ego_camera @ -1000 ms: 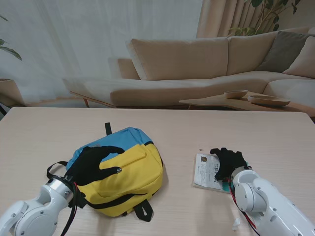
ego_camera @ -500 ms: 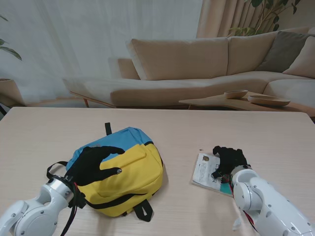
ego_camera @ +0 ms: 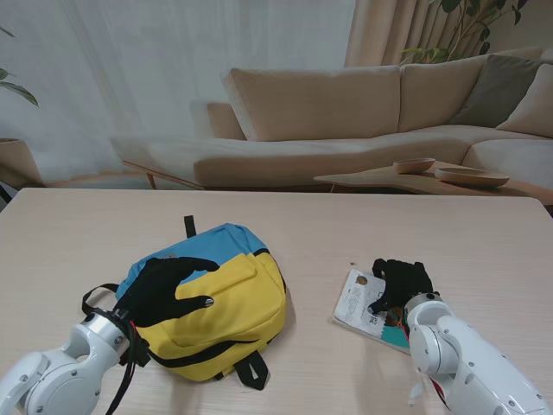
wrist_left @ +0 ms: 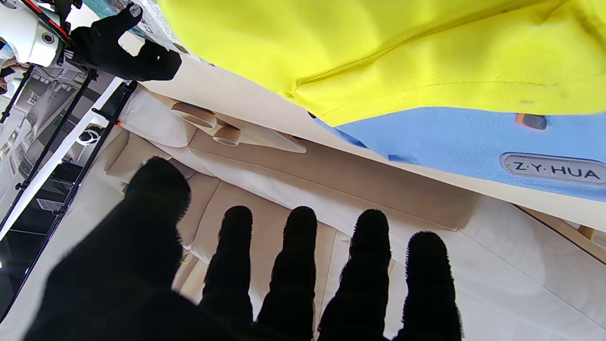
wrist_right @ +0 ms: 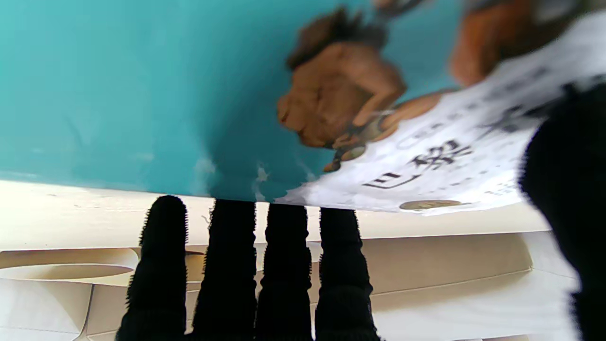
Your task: Pack books into the school bag then zip close the school bag
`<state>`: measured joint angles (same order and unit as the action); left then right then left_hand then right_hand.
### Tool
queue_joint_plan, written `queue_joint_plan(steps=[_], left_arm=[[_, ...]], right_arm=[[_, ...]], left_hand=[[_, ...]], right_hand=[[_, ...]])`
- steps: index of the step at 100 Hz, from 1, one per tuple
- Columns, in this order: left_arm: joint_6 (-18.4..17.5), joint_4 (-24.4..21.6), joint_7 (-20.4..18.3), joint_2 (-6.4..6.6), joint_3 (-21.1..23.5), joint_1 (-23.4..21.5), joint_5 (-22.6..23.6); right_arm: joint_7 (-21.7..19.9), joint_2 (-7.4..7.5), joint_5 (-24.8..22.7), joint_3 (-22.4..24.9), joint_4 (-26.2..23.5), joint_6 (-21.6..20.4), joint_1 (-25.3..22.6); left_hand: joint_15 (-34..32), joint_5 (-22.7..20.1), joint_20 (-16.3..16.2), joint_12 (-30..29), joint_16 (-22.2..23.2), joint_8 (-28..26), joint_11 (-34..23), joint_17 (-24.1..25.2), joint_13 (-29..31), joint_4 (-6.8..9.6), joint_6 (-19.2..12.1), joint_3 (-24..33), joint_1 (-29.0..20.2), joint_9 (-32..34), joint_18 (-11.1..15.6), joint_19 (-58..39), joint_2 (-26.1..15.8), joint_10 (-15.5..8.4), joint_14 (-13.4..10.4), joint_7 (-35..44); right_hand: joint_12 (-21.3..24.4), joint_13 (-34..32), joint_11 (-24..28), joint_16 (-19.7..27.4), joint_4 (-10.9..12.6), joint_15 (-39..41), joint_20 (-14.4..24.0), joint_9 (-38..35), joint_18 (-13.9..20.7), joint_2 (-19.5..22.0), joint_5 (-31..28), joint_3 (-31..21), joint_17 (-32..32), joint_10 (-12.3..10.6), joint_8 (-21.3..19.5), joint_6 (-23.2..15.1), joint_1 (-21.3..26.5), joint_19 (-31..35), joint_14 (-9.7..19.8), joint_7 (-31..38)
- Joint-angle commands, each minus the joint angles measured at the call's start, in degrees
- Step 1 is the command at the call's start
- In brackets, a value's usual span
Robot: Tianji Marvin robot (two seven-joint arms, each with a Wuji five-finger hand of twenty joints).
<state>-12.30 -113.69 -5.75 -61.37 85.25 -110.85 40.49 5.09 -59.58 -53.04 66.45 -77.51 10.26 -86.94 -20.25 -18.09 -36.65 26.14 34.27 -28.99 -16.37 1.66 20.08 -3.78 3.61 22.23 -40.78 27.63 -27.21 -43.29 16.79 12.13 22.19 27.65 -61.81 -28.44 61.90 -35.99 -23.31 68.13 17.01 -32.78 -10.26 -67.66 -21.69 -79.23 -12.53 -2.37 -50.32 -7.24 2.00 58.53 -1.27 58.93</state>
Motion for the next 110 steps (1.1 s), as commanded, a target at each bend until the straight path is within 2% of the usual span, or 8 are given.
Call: queue_joint_plan(steps=[1, 23, 42, 53, 67, 85, 99, 110], left_arm=[[-0.11, -0.55, -0.97, -0.13, 0.16, -0.49, 0.07], [-0.19, -0.66, -0.91, -0.10, 0.27, -0.59, 0.74], [-0.14, -0.76, -1.01, -0.06, 0.32, -0.63, 1.16], [-0.11, -0.78, -1.02, -0.05, 0.33, -0.63, 1.30], [-0.14, -0.77, -1.01, -0.05, 0.33, -0.60, 1.34], [-0.20, -0.75, -1.01, -0.06, 0.36, -0.58, 1.24], [-0.25, -0.79, -0.97, -0.07, 0.42, -0.65, 1.15], [-0.32, -0.80, -0.88, -0.09, 0.46, -0.71, 1.07]], right_arm=[[-2.33, -1.01, -0.49, -1.91, 3.34, -0.50, -3.04], [-1.08, -1.29, -0.25, -1.49, 2.68, -0.78, -3.35], [-0.02, -1.58, 0.05, -0.72, 1.43, -1.09, -3.95], [0.65, -1.70, 0.05, -0.07, 0.67, -1.73, -4.38], [2.34, -1.91, -0.19, 0.74, -0.15, -2.73, -4.96], [4.32, -2.44, 0.46, 1.98, -1.78, -2.89, -5.93], [4.71, -2.94, 2.40, 3.43, -4.06, -2.88, -7.14], [5.01, -3.18, 3.10, 4.65, -6.05, -3.53, -8.23]], left_hand=[[1.42, 2.73, -0.72, 0.35, -0.54, 1.04, -0.19, 1.43, -2.12, 1.12, -0.38, 1.48, 1.23, -2.56, 1.57, 2.02, 0.66, -1.16, -1.35, -0.10], [1.83, 3.48, -0.95, 0.47, -0.61, 1.04, -0.08, 1.80, -3.12, 1.08, -0.29, 1.92, 1.25, -4.17, 1.99, 2.45, 1.18, -1.45, -1.83, -0.20], [2.04, 4.07, -1.18, 0.64, -0.60, 0.99, -0.26, 2.04, -3.75, 1.04, -0.15, 2.55, 1.19, -5.26, 2.31, 2.82, 1.67, -1.80, -2.12, -0.17], [2.12, 4.23, -1.31, 0.69, -0.60, 0.94, -0.36, 2.04, -3.93, 0.99, -0.13, 2.87, 1.30, -5.53, 2.34, 2.96, 1.83, -1.75, -2.22, -0.08], [2.27, 4.55, -1.42, 0.72, -0.64, 0.88, -0.47, 2.11, -4.14, 0.92, -0.13, 3.17, 1.43, -5.81, 2.52, 3.17, 2.02, -1.79, -2.31, -0.01], [2.36, 4.92, -1.57, 0.72, -0.66, 0.80, -0.55, 2.10, -4.21, 0.86, -0.03, 3.43, 1.55, -6.10, 2.56, 3.31, 2.09, -1.84, -2.33, 0.10], [2.37, 5.06, -1.67, 0.72, -0.65, 0.68, -0.70, 2.08, -4.14, 0.82, -0.07, 3.61, 1.66, -5.90, 2.56, 3.37, 2.11, -1.74, -2.28, 0.31], [2.36, 5.25, -1.74, 0.67, -0.65, 0.63, -0.63, 2.07, -4.09, 0.80, -0.12, 3.68, 1.70, -5.98, 2.56, 3.42, 2.14, -1.86, -2.34, 0.39]], right_hand=[[-6.20, -2.63, 15.82, 1.44, 10.72, 0.22, 0.77, -7.54, -1.28, 1.68, -9.02, -7.76, -0.34, -9.74, -4.84, -10.39, 49.97, 1.43, 0.06, 13.05], [-6.46, -2.91, 15.86, 1.84, 12.06, 0.63, 0.71, -8.03, -2.06, 2.01, -13.72, -8.38, -0.84, -9.57, -18.12, -15.23, 50.35, 1.45, -0.64, 23.45], [-0.54, -3.92, 14.75, 4.21, 14.44, 0.89, 0.40, -8.71, -3.52, 1.49, -19.88, -10.55, -2.72, -8.65, -28.30, -13.21, 51.91, 1.21, -1.38, 26.87], [4.89, -5.16, 13.08, 4.88, 15.79, -0.86, -0.20, -9.50, -4.04, 1.28, -22.31, -10.71, -4.79, -8.68, -29.00, -12.68, 54.63, 0.45, -0.64, 27.65], [20.84, -13.11, 11.47, 7.70, 16.49, -9.97, -2.16, -12.46, -6.99, 2.24, -26.70, -10.71, -10.71, -7.53, -28.72, -12.86, 55.92, -0.30, -0.92, 29.11], [34.56, -26.79, 4.19, 13.99, 11.64, -17.36, -3.95, -24.87, -10.76, 1.72, -31.32, -10.72, -15.84, -5.13, -27.20, -15.02, 57.95, 0.79, -0.54, 30.34], [33.73, -35.76, 8.54, 14.08, 8.74, -14.98, -3.79, -32.34, -11.25, 1.74, -29.85, -10.72, -17.21, -9.34, -24.22, -16.47, 59.22, 3.05, 1.32, 27.17], [29.79, -35.24, 12.01, 11.50, 7.55, -10.35, -3.21, -31.69, -11.09, 2.57, -19.96, -10.70, -16.17, -9.98, -14.71, -14.70, 59.88, 3.96, 1.63, 15.57]])
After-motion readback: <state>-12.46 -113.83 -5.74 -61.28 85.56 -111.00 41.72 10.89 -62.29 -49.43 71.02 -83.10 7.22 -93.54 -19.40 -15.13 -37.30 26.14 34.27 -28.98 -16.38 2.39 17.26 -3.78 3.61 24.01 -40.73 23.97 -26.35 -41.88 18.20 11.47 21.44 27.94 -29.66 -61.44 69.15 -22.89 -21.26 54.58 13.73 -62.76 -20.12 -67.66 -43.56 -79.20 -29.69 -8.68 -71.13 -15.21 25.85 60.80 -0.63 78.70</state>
